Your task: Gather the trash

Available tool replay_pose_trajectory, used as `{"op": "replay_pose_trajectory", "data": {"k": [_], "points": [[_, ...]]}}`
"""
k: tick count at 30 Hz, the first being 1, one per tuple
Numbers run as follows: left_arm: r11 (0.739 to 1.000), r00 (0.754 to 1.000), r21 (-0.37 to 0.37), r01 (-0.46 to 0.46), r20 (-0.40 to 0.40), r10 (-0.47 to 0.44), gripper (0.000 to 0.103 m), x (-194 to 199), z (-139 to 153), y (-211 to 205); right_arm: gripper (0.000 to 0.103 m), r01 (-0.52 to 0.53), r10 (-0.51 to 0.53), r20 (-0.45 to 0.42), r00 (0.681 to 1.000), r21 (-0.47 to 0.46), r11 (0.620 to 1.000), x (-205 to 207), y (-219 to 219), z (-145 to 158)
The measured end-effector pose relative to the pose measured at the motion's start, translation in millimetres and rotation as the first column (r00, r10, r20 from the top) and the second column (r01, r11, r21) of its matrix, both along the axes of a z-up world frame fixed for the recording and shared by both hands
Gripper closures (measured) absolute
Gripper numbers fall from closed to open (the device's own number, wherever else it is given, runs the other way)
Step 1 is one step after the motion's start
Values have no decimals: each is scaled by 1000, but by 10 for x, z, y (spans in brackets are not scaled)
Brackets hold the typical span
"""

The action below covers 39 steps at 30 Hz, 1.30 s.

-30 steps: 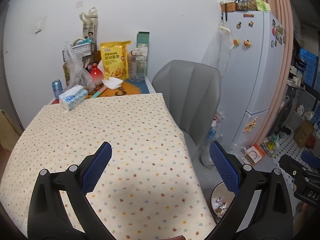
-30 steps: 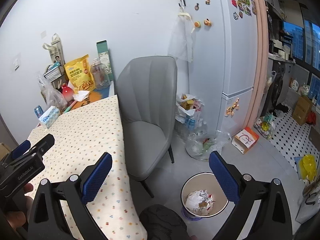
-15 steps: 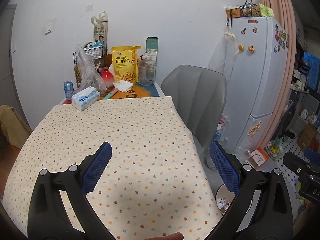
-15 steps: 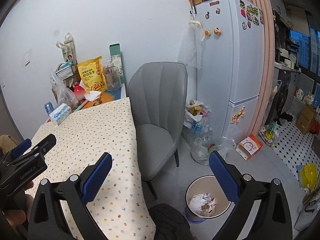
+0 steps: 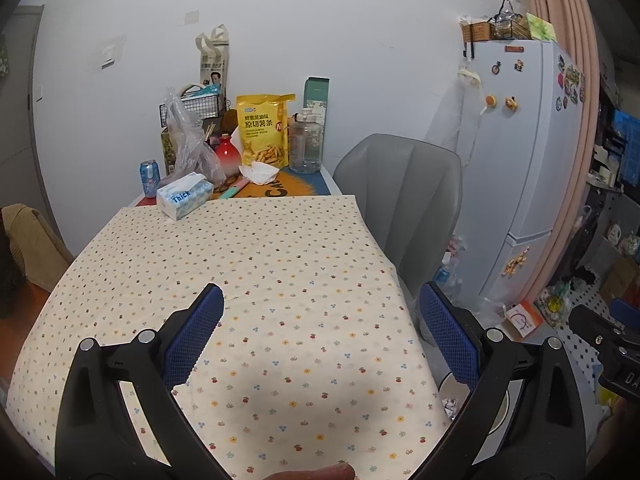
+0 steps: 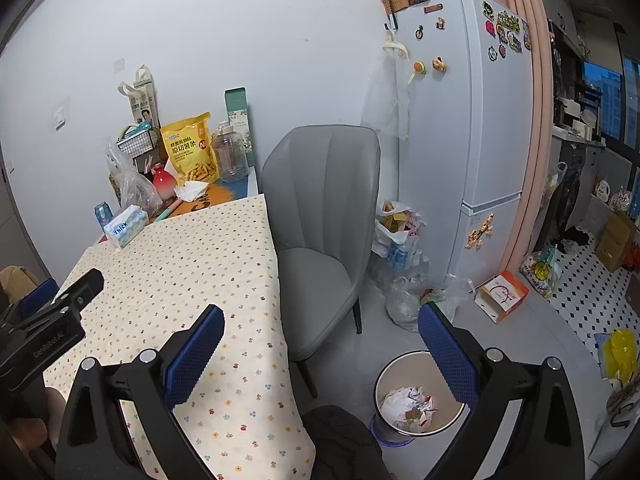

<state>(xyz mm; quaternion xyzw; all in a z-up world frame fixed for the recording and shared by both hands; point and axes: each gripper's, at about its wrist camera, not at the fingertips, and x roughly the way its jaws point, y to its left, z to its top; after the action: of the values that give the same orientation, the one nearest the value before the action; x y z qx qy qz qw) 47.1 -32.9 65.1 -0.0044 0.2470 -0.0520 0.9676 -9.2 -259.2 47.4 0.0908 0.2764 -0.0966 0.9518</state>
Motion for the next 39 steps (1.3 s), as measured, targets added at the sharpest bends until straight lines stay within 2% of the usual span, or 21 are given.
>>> {"op": "replay_pose_trajectory", "data": {"k": [39], "points": [[1000, 1000, -15, -20, -7, 20, 6, -28, -82, 33, 8, -12, 12, -21, 1000, -19, 1000, 42, 37, -104]]}}
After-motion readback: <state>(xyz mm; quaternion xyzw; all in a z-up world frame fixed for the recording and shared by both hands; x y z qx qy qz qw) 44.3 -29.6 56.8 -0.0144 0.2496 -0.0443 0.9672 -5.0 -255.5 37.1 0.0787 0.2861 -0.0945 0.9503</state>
